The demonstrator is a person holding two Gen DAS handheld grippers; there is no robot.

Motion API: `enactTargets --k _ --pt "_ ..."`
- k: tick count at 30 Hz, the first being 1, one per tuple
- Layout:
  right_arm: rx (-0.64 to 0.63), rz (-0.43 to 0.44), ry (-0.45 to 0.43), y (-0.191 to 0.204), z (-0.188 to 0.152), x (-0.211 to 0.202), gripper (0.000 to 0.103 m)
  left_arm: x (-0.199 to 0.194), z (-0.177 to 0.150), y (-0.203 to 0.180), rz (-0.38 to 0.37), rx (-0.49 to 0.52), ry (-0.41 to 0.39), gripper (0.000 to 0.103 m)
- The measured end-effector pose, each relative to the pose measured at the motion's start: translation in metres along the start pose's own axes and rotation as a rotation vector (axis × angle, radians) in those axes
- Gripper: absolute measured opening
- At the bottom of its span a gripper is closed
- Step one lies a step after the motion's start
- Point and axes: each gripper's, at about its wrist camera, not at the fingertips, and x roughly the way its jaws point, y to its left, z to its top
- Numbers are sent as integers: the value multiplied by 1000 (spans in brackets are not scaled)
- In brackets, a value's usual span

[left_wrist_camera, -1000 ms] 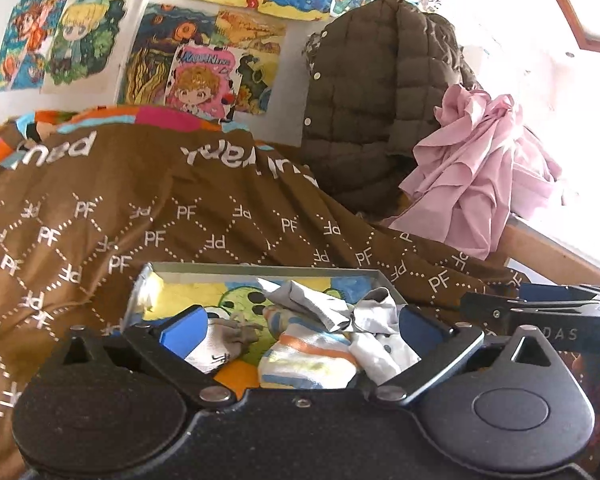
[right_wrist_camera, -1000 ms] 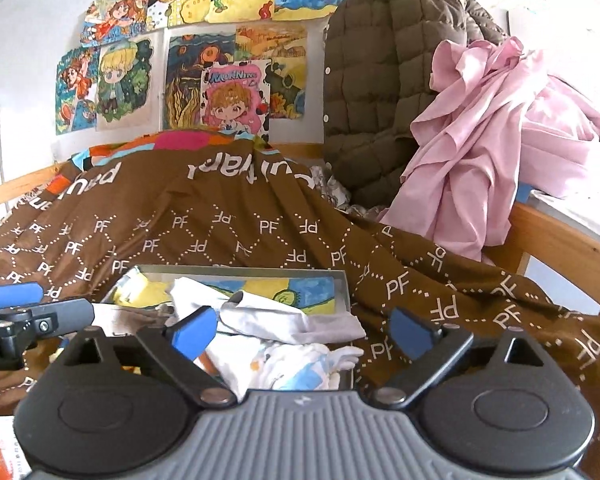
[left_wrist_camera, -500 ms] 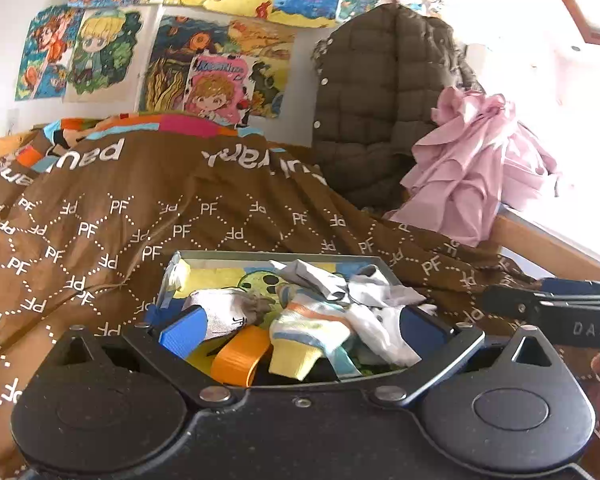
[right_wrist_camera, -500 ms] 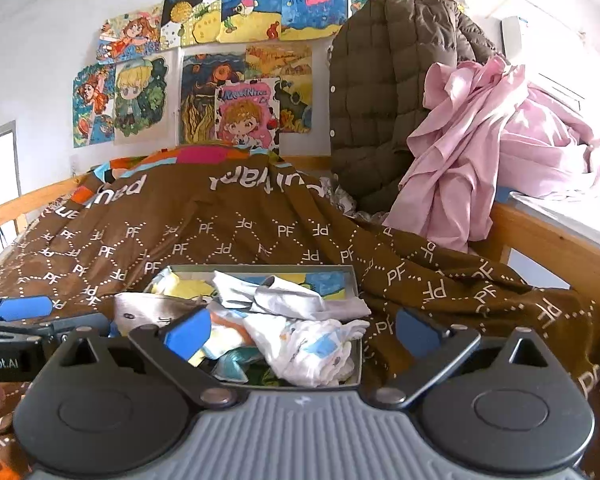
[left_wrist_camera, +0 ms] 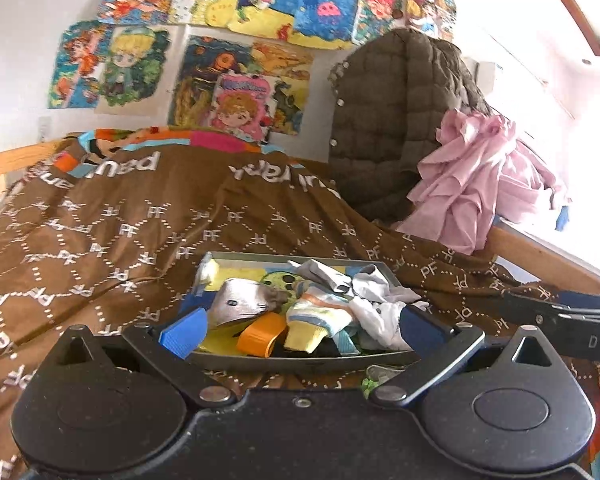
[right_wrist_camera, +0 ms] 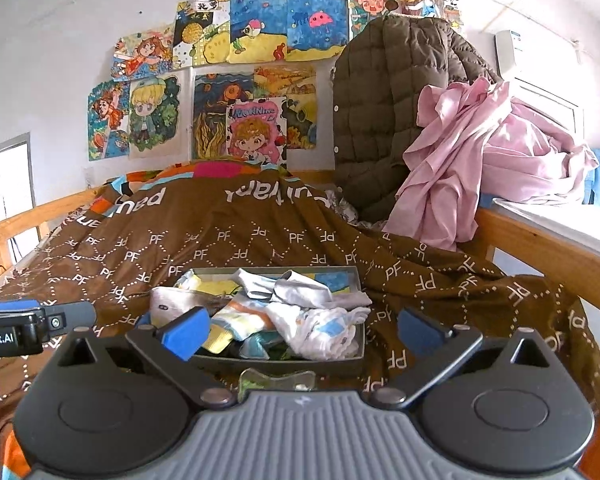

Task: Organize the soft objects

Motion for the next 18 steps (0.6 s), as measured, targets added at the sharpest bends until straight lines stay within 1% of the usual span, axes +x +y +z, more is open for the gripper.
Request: enactTargets --k 3,8,12,15,18 --pt "6 2 -2 1 -3 -10 103 -17 -6 -1 16 -24 1 102" --pt "5 13 -11 5 -7 -25 102 -41 -14 -6 24 -7 -7 102" --pt "19 22 -9 6 -13 -32 103 -52 -18 -7 28 -28 -13 102" --pt "27 21 -6 6 -18 -34 103 -55 -23 -6 38 -65 -5 102" --pt "35 20 1 6 -25 -35 103 -59 -30 -4 46 -80 -2 102"
